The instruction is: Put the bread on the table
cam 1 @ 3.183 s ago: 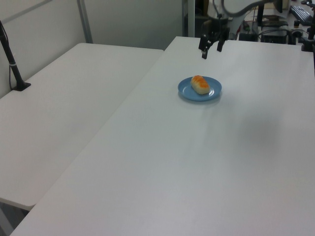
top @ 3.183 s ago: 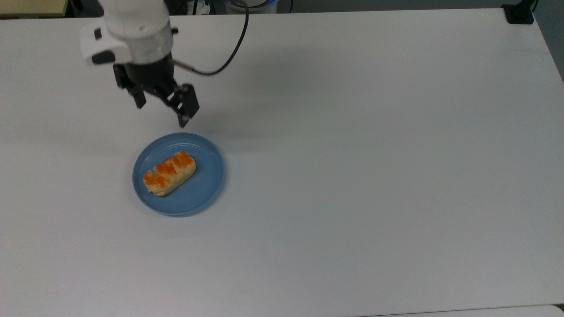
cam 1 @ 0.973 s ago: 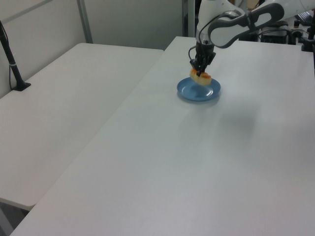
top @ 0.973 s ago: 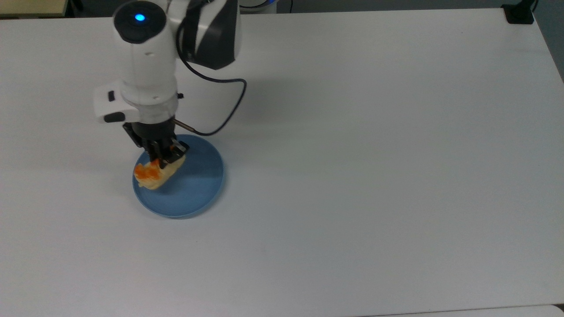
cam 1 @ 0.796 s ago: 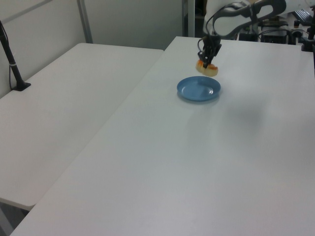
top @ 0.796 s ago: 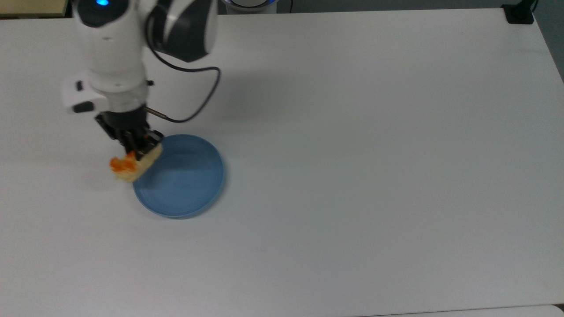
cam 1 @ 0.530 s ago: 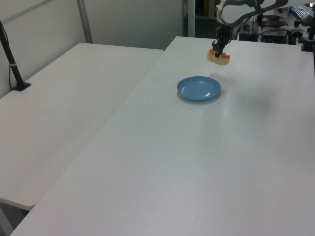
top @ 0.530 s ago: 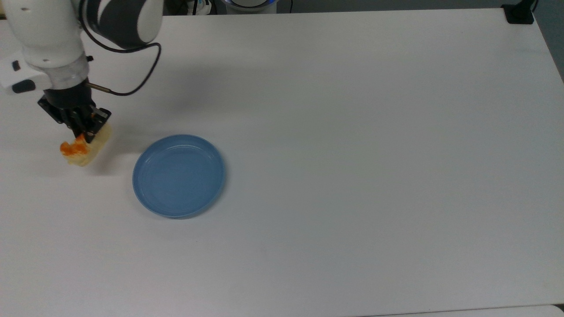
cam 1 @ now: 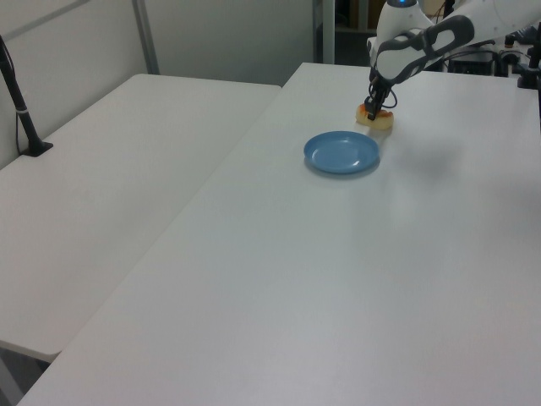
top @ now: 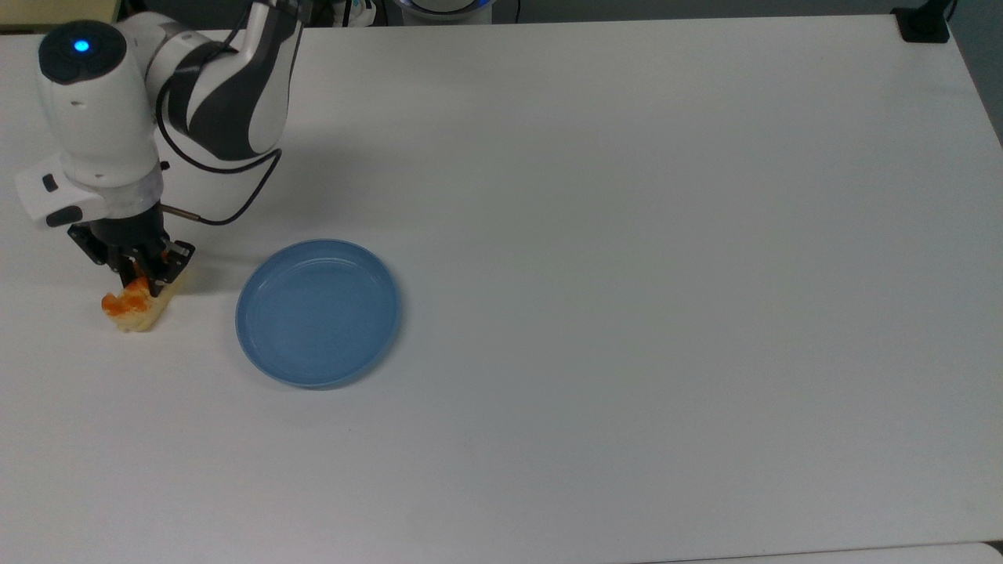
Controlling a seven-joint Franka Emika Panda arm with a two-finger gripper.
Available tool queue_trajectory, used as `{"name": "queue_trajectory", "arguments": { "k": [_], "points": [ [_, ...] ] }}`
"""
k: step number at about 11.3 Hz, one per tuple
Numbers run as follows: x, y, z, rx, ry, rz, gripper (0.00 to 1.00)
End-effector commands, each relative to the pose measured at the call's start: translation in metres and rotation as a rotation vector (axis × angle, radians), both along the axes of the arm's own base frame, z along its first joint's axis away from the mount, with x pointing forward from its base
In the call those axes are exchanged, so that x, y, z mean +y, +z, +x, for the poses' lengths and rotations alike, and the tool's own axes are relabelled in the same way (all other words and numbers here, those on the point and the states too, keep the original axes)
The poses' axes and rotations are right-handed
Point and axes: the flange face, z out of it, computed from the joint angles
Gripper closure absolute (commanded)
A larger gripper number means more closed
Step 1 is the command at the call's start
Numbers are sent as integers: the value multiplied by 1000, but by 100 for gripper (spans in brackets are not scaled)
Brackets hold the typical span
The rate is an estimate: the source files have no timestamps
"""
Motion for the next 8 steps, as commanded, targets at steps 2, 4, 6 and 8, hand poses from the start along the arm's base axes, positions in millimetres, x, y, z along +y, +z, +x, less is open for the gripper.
{"name": "queue_trajectory", "arguments": {
  "k": [2, 4, 6, 8],
  "points": [
    [5, 38, 5, -57, 22, 2, 0],
    [25, 100, -10, -71, -28, 72, 0],
    [63, 160, -30, -17, -104, 176, 0],
    [105, 213, -62, 56, -106, 258, 0]
  ]
}}
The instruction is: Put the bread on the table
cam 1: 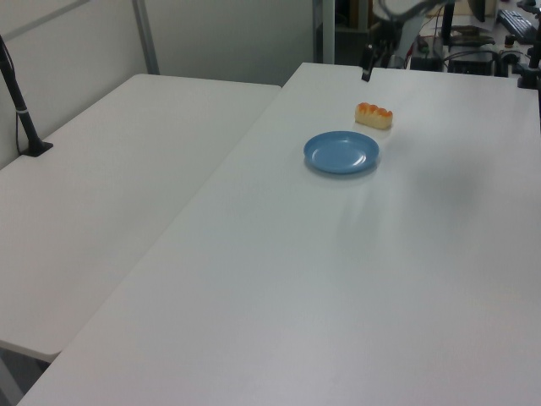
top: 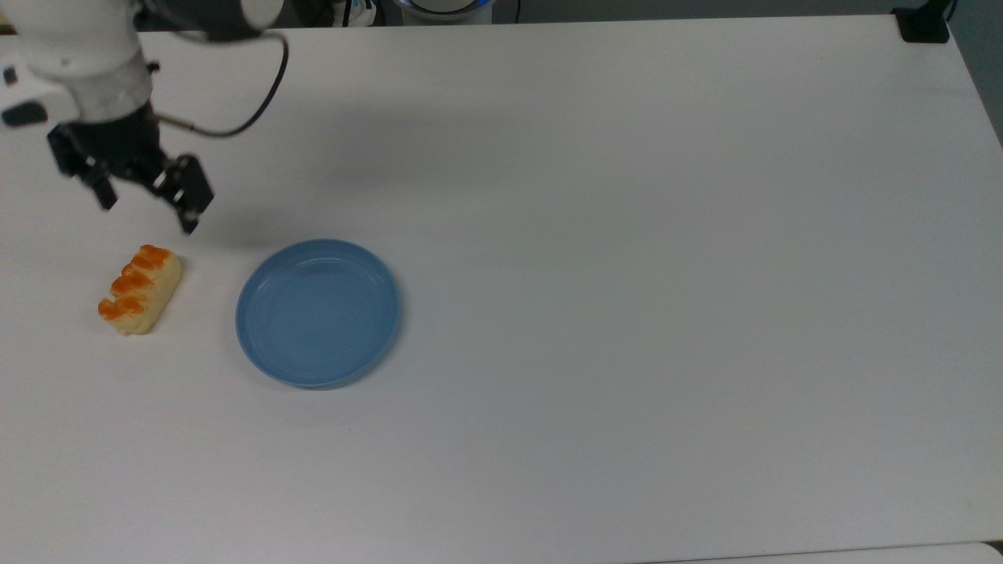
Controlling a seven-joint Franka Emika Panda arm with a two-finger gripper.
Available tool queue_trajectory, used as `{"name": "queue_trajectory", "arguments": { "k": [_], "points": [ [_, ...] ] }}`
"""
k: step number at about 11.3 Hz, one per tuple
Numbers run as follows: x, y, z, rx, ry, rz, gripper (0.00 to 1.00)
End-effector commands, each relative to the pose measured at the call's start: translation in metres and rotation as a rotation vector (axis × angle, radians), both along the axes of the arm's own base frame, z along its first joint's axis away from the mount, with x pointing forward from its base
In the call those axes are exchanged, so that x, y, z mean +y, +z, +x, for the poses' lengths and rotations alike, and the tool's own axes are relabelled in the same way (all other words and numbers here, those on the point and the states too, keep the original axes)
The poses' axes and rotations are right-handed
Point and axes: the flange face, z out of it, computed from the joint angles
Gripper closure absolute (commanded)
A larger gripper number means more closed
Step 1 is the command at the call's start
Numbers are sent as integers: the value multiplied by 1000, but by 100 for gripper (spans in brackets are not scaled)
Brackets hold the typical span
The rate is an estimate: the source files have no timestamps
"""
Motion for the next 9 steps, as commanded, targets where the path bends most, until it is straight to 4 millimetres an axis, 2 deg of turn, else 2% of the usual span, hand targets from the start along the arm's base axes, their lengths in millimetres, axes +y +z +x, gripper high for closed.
{"name": "queue_trajectory", "arguments": {
  "k": [1, 3, 4, 7, 9],
  "points": [
    [73, 73, -53, 86, 32, 129, 0],
    [120, 101, -71, 151, 133, 81, 0],
    [136, 106, -79, 191, 162, 70, 0],
    [159, 113, -82, 207, 206, 55, 0],
    [160, 115, -84, 200, 210, 55, 0]
  ]
}}
